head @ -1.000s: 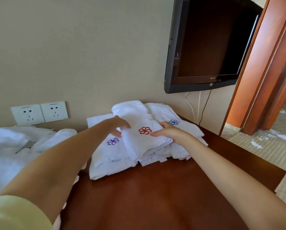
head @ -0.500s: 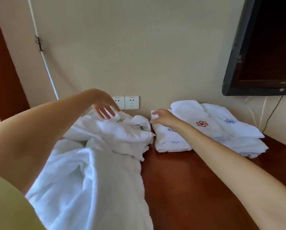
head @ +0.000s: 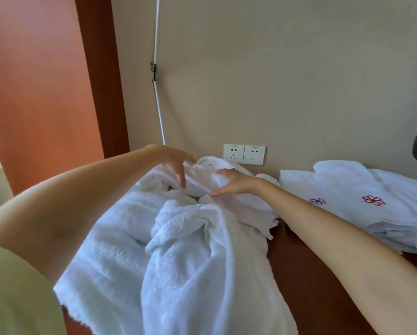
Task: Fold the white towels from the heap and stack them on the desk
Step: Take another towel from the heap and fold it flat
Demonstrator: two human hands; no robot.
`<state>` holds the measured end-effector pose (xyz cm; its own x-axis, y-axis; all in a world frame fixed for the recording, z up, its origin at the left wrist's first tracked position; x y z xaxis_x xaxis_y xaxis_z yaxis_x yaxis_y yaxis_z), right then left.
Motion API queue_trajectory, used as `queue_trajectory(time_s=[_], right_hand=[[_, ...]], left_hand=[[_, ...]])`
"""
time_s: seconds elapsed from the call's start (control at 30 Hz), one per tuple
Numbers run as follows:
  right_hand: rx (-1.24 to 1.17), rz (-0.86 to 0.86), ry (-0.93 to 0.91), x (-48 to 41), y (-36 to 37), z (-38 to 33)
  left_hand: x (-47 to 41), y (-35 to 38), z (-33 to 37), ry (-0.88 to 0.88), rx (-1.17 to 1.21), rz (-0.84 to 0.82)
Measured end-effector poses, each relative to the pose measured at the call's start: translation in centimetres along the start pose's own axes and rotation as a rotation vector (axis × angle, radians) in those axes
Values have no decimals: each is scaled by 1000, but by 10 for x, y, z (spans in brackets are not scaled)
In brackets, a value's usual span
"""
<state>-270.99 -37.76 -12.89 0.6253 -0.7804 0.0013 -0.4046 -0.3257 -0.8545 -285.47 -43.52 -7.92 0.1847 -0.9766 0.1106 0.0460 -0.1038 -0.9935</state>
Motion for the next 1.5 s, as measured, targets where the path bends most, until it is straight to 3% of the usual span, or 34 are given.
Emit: queue_trajectory(time_s=[0.1,0.27,0.37,0.5,0.67,0.8,0.93,1.07,1.2,1.3,1.4,1.5], right_hand=[[151,21,-69,-10,9,-21],[332,173,-103,-36,18,-28],[223,218,-187,-41,4,-33],[42,358,-119,-44,-42,-21],[-73,600,-188,-28,-114,-39],[-202,751,-183,-5,-172,-41],[-494,921,-77,25,-223,3],[-568,929,51,54,-229,60],[-612,948,181,99,-233,118],[-637,897,243,134,-237,149],[-650,848,323,172,-238,173],[-649,809,399,203,-236,196]], left_hand=[[-11,15,-6,-10,-151,-3],[-25,33,-16,-27,-139,-78],[-25,25,-27,-20,-122,-108],[-28,4,-36,-50,-36,16],[-11,-20,-36,-158,257,-102],[17,-43,-15,-81,595,-260],[23,-70,5,16,676,-136],[2,-100,40,68,405,228],[-10,-110,106,122,499,352],[-20,-111,159,168,643,310],[-24,-99,222,284,981,106],[-16,-90,279,393,1169,-21]])
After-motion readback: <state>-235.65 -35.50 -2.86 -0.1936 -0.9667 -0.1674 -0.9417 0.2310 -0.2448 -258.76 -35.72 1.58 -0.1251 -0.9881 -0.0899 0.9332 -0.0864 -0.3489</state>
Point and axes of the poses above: each hand's wrist, its own x-axis away from the middle knuckle, its own y-axis out of the palm, z = x × y, the point moved 10 cm from there along -x, towards the middle knuckle, and after that the axes turned 7 degrees about z, right-handed, at the moved point
